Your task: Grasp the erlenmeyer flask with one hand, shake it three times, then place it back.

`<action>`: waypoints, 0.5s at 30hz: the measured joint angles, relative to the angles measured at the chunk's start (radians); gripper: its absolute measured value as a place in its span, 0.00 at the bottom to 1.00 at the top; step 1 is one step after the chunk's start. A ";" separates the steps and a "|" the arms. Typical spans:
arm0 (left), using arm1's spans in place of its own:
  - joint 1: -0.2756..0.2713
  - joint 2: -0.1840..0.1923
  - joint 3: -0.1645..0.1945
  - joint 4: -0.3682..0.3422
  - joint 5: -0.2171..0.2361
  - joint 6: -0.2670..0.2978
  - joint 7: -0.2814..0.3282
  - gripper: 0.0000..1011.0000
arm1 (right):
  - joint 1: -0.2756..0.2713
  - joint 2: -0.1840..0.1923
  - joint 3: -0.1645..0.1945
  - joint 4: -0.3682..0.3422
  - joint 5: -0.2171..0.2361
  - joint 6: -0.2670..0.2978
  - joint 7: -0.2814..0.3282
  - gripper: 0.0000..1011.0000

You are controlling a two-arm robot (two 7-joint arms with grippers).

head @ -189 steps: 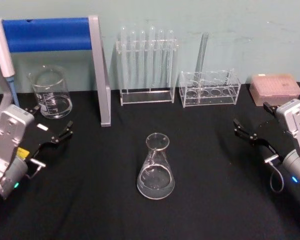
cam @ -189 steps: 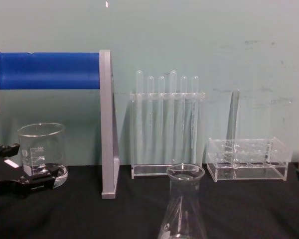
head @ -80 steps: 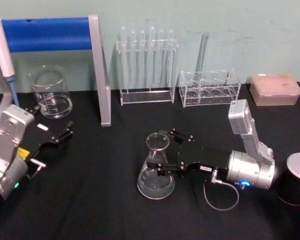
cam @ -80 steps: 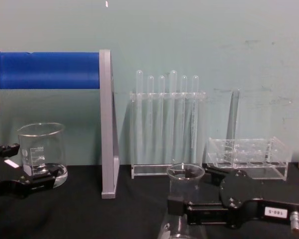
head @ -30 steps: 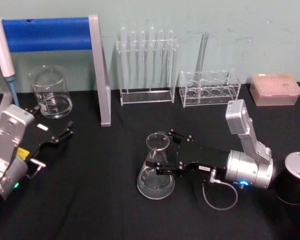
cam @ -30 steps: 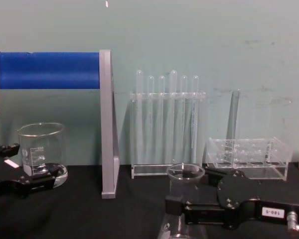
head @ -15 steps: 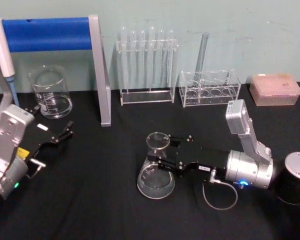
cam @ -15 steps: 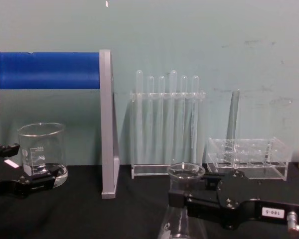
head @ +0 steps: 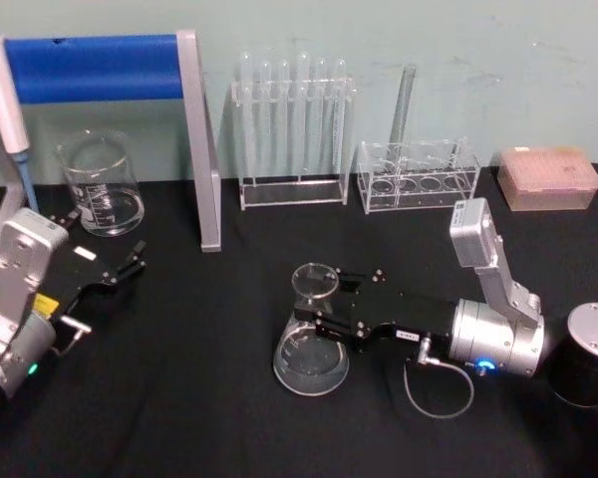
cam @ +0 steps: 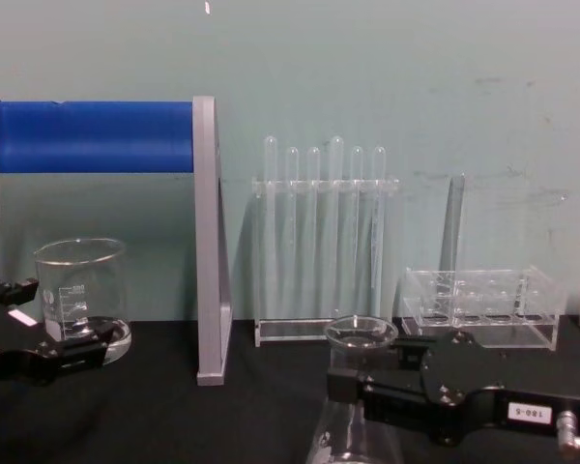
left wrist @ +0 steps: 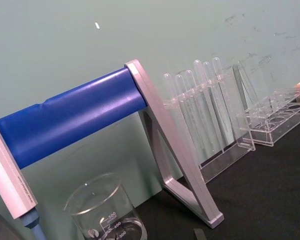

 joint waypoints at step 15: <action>0.000 0.000 0.000 0.000 0.000 0.000 0.000 0.99 | -0.078 0.026 0.078 -0.146 0.045 0.012 -0.115 0.44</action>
